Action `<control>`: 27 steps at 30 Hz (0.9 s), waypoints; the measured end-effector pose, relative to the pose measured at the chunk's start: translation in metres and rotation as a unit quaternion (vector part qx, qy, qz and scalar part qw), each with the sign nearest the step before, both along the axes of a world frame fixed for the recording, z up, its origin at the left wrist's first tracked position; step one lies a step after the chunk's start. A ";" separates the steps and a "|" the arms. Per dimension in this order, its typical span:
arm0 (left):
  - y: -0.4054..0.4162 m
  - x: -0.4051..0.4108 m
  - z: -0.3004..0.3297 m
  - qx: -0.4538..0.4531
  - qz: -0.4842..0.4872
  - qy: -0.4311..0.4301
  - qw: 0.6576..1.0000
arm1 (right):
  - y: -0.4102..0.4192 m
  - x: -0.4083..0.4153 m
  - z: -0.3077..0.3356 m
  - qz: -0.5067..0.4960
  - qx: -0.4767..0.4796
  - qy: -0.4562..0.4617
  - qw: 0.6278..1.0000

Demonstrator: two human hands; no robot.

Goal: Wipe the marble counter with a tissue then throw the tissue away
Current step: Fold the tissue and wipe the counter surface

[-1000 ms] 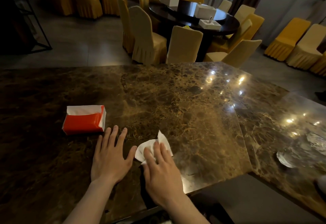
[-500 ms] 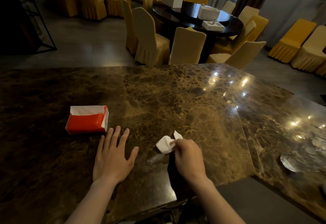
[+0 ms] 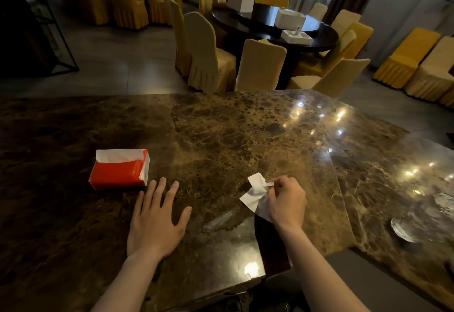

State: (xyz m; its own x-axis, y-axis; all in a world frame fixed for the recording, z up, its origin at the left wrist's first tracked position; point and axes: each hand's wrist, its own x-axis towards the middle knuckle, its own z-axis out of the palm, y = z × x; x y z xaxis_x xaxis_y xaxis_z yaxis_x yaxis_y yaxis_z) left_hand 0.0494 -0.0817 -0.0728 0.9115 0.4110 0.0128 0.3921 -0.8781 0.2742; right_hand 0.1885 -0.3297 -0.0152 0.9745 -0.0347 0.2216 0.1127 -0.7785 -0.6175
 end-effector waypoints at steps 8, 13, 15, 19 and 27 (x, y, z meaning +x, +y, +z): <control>0.000 0.000 0.002 -0.004 -0.001 -0.002 1.000 | 0.001 0.016 -0.004 0.034 -0.067 -0.052 0.996; -0.001 0.000 0.001 -0.001 0.002 -0.002 1.000 | 0.007 0.008 -0.012 0.202 -0.148 -0.010 0.968; 0.000 0.000 0.001 0.002 0.001 0.002 1.000 | 0.017 0.004 -0.012 0.260 -0.212 -0.025 0.942; 0.000 0.000 0.001 -0.001 0.003 -0.002 1.000 | 0.026 0.001 -0.008 0.261 -0.278 -0.060 0.923; 0.001 0.000 -0.003 0.006 0.003 0.000 1.000 | 0.006 0.022 0.002 0.135 -0.220 0.030 0.965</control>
